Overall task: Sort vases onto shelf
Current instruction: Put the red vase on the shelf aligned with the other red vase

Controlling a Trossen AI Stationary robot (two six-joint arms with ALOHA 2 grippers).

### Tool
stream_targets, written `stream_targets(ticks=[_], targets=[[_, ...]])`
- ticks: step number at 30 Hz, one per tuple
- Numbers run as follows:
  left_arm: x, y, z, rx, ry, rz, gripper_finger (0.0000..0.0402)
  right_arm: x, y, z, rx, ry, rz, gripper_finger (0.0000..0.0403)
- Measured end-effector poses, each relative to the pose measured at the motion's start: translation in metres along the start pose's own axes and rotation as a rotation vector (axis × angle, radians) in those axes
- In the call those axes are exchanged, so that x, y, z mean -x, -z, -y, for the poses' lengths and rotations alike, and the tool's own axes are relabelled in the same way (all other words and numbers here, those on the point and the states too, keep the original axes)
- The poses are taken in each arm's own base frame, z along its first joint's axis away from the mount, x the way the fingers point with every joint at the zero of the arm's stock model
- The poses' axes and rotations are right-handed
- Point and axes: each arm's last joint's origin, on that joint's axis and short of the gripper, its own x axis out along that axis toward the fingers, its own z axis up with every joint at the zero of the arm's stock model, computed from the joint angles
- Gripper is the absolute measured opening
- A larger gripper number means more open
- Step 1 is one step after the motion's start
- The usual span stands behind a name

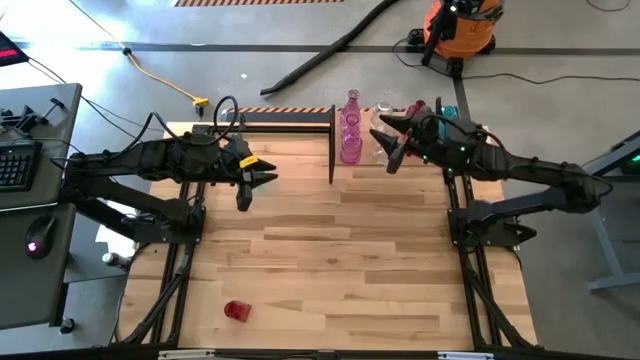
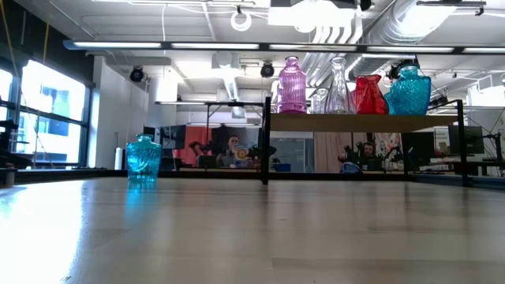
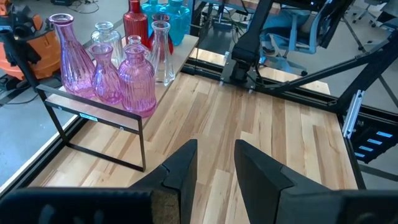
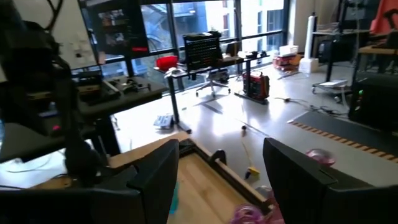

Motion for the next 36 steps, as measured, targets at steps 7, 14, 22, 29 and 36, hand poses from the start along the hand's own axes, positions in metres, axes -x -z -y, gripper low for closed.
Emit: stream_targets(ticks=[7,14,22,29,36], targets=[[0.000,0.000,0.000,0.000,0.000,0.000,0.0099,0.003,0.001,-0.010,-0.029,-0.047,-0.006,0.0218],[-0.002,-0.002,0.000,0.004,-0.008,0.020,0.0099,0.006,0.003,-0.019,-0.097,-0.092,-0.016,0.0218],[-0.003,-0.002,0.001,-0.012,-0.010,0.023,0.0099,0.012,0.004,-0.033,-0.186,-0.159,-0.033,0.0218],[-0.003,-0.003,0.000,0.033,-0.025,0.029,0.0099,0.018,0.005,-0.042,-0.218,-0.138,-0.030,0.0218],[-0.009,-0.001,0.002,0.120,-0.005,0.007,0.0099,0.020,0.006,-0.045,-0.217,-0.109,-0.024,0.0218]])
